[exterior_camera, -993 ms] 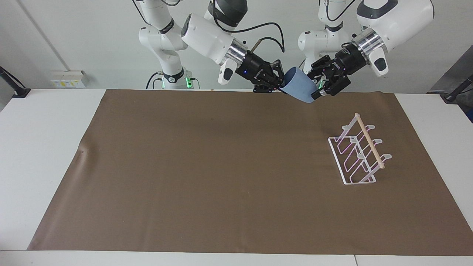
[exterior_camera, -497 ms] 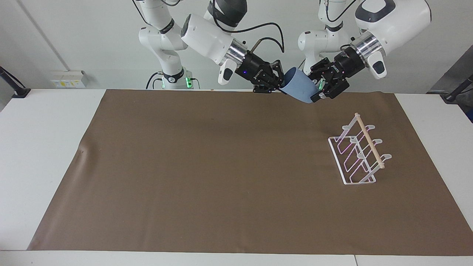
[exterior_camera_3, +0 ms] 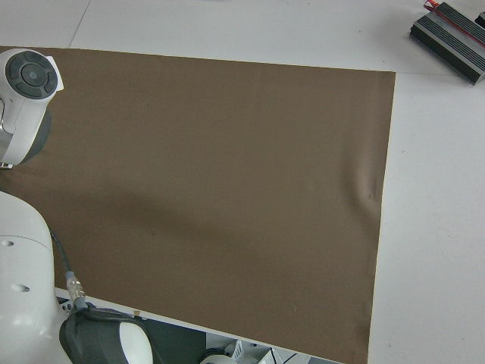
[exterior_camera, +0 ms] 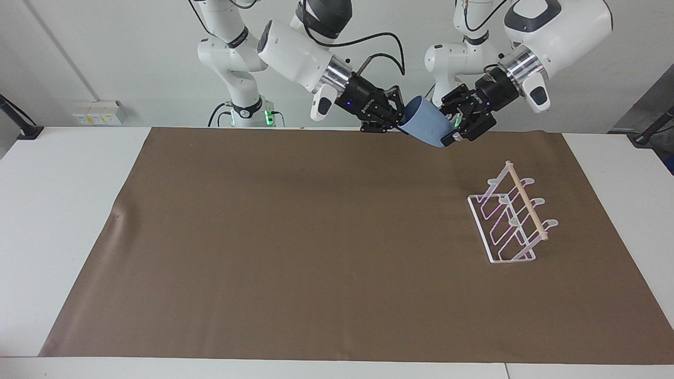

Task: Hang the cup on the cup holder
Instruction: 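Close the left gripper on the cup base while the right gripper holds it, then release the cup from the right gripper and withdraw it to rest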

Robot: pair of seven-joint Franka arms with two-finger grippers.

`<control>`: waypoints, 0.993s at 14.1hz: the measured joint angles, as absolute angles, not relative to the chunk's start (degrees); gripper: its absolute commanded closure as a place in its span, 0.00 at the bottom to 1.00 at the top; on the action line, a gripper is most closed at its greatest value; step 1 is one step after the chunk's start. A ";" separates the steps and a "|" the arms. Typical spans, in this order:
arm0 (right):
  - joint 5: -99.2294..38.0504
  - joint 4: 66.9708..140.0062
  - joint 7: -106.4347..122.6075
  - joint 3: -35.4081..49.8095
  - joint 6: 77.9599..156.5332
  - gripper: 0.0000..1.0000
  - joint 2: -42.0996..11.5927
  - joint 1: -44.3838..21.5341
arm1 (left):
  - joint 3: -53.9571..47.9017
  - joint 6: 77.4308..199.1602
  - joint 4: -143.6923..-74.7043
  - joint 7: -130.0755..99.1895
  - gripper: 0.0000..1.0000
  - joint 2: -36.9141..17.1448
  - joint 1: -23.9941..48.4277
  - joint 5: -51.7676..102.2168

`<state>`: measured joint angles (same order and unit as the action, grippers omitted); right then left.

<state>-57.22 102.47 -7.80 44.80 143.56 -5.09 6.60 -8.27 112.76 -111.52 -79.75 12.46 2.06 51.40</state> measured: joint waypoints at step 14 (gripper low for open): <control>-57.25 102.79 -8.21 44.81 143.74 0.00 -5.11 6.75 | -8.78 113.24 -111.54 -79.36 1.00 12.44 2.00 47.97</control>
